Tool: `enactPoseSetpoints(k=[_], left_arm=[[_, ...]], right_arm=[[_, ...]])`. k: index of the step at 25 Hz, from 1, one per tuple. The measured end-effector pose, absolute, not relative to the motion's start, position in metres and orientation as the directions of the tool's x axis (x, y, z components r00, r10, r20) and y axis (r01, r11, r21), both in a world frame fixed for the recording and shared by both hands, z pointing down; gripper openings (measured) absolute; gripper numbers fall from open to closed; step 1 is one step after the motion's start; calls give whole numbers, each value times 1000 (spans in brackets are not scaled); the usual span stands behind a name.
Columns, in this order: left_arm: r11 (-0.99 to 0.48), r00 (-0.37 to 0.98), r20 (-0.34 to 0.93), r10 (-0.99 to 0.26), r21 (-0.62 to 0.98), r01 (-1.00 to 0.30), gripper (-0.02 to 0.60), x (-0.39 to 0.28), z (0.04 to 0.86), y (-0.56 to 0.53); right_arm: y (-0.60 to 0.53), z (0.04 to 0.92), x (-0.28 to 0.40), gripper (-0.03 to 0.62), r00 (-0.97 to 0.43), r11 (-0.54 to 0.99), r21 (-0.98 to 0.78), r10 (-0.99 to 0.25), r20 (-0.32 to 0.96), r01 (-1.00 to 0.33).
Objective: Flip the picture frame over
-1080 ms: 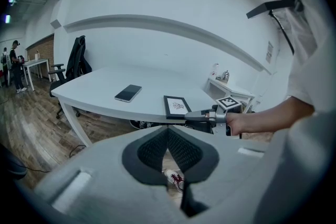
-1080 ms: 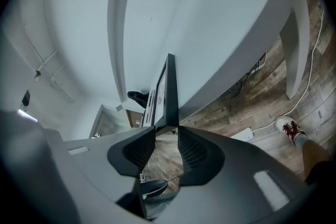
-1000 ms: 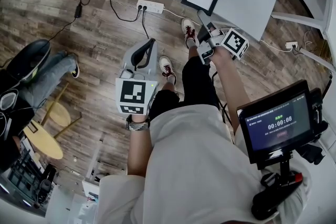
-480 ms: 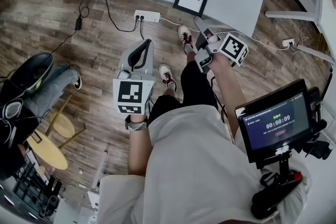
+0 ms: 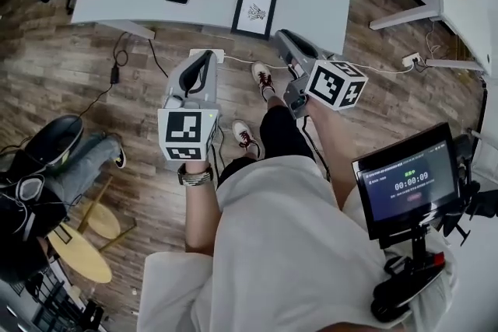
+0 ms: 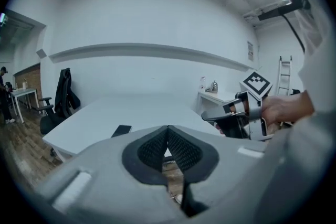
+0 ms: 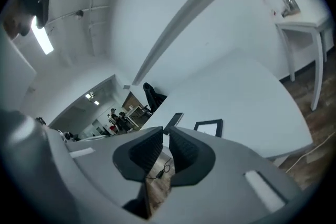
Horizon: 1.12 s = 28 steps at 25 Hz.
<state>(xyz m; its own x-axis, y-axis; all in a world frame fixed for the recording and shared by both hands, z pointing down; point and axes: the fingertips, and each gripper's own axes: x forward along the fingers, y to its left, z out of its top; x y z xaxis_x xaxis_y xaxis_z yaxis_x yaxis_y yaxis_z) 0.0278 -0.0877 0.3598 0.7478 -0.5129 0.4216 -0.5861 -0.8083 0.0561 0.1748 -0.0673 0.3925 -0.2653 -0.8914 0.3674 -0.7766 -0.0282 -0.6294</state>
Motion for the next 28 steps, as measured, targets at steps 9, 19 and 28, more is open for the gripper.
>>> enactPoseSetpoints(k=[9,19,28], left_arm=[[-843,792,308,-527,-68,-534,3,48,281,-93],[-858,847,155,-509,-167,-485,3,64,195,-96],[-853,874,55,-483,-252,-456,3,72,132,-76]], right_arm=[[-55,301,184,3,-158,34,-359,-934,322,-933],[-55,214,185,3,-147,107,-219,-973,177,-970],[-33,136,182,3,-127,121,-81,-990,66,-989]])
